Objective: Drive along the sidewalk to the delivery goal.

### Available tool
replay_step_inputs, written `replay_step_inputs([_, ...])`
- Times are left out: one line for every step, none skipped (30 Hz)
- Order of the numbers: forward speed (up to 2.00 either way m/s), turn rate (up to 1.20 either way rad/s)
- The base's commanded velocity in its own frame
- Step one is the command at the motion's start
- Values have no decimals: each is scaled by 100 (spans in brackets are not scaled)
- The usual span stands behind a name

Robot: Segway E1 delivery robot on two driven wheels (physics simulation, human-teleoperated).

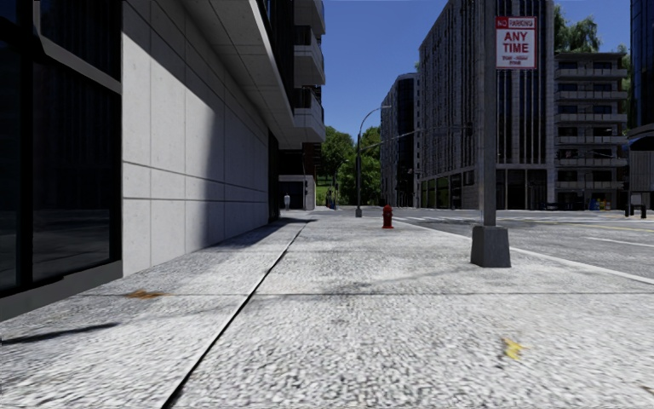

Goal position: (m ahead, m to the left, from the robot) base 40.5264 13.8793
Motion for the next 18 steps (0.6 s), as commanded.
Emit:
replay_step_inputs([200,0])
replay_step_inputs([200,0])
replay_step_inputs([200,0])
replay_step_inputs([200,0])
replay_step_inputs([200,0])
replay_step_inputs([200,0])
replay_step_inputs([200,0])
replay_step_inputs([200,0])
replay_step_inputs([200,0])
replay_step_inputs([200,0])
replay_step_inputs([200,0])
replay_step_inputs([200,0])
replay_step_inputs([200,0])
replay_step_inputs([200,0])
replay_step_inputs([200,0])
replay_step_inputs([200,0])
replay_step_inputs([200,0])
replay_step_inputs([200,0])
